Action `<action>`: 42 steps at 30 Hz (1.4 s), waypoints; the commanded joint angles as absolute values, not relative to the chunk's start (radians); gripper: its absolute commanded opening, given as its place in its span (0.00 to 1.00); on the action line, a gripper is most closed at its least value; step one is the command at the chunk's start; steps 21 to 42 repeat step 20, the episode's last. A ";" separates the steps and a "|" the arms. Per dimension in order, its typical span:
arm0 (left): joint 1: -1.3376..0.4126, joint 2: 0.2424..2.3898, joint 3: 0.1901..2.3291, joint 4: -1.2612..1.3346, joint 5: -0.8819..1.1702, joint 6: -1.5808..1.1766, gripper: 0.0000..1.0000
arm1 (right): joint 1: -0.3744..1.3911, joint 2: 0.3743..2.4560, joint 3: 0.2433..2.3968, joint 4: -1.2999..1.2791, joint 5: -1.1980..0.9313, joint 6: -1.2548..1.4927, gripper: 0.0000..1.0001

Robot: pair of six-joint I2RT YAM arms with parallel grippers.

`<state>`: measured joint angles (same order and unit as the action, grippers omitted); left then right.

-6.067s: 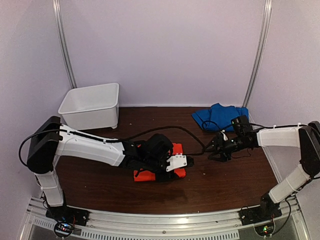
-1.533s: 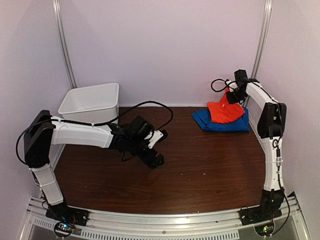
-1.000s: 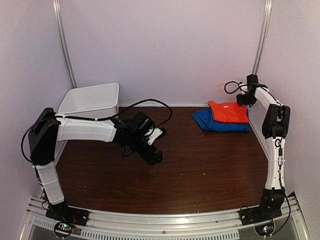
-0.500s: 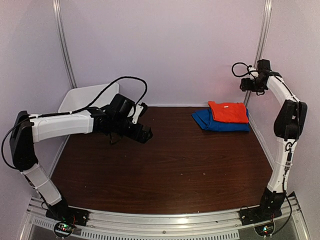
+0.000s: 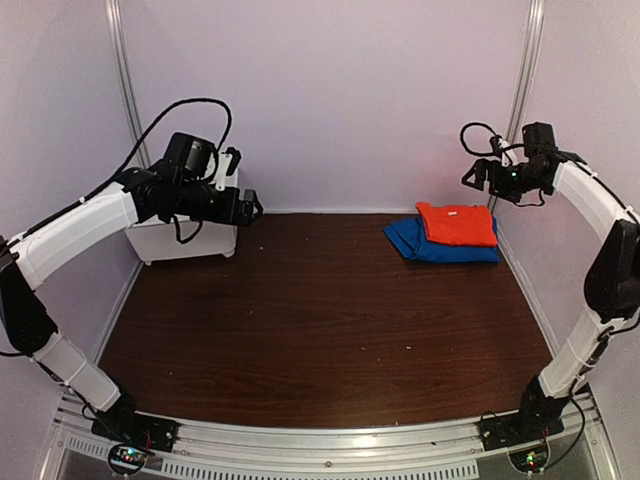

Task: Fold and stack the mixed laundry pile
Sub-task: Reset both arms

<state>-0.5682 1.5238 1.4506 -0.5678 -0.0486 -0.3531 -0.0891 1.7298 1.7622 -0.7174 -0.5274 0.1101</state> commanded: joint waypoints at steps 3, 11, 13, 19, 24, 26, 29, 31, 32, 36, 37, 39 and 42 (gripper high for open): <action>-0.551 1.458 1.312 -0.672 -0.026 -0.390 0.98 | 0.060 1.487 1.384 -0.549 -0.597 0.184 1.00; -0.551 1.322 0.994 -0.588 0.000 -0.480 0.98 | 0.230 1.252 0.953 -0.393 -0.561 0.308 1.00; -0.551 1.298 0.945 -0.582 -0.006 -0.484 0.98 | 0.254 1.206 0.854 -0.358 -0.550 0.338 1.00; -0.551 1.246 0.852 -0.547 -0.014 -0.500 0.98 | 0.285 1.116 0.734 -0.347 -0.522 0.364 1.00; -0.551 1.243 0.853 -0.545 -0.018 -0.503 0.98 | 0.286 1.107 0.727 -0.352 -0.518 0.364 1.00; -0.551 1.243 0.853 -0.545 -0.018 -0.503 0.98 | 0.286 1.107 0.727 -0.352 -0.518 0.364 1.00; -0.551 1.243 0.853 -0.545 -0.018 -0.503 0.98 | 0.286 1.107 0.727 -0.352 -0.518 0.364 1.00; -0.551 1.243 0.853 -0.545 -0.018 -0.503 0.98 | 0.286 1.107 0.727 -0.352 -0.518 0.364 1.00; -0.551 1.243 0.853 -0.545 -0.018 -0.503 0.98 | 0.286 1.107 0.727 -0.352 -0.518 0.364 1.00; -0.551 1.243 0.853 -0.545 -0.018 -0.503 0.98 | 0.286 1.107 0.727 -0.352 -0.518 0.364 1.00; -0.551 1.243 0.853 -0.545 -0.018 -0.503 0.98 | 0.286 1.107 0.727 -0.352 -0.518 0.364 1.00; -0.551 1.243 0.853 -0.545 -0.018 -0.503 0.98 | 0.286 1.107 0.727 -0.352 -0.518 0.364 1.00; -0.551 1.243 0.853 -0.545 -0.018 -0.503 0.98 | 0.286 1.107 0.727 -0.352 -0.518 0.364 1.00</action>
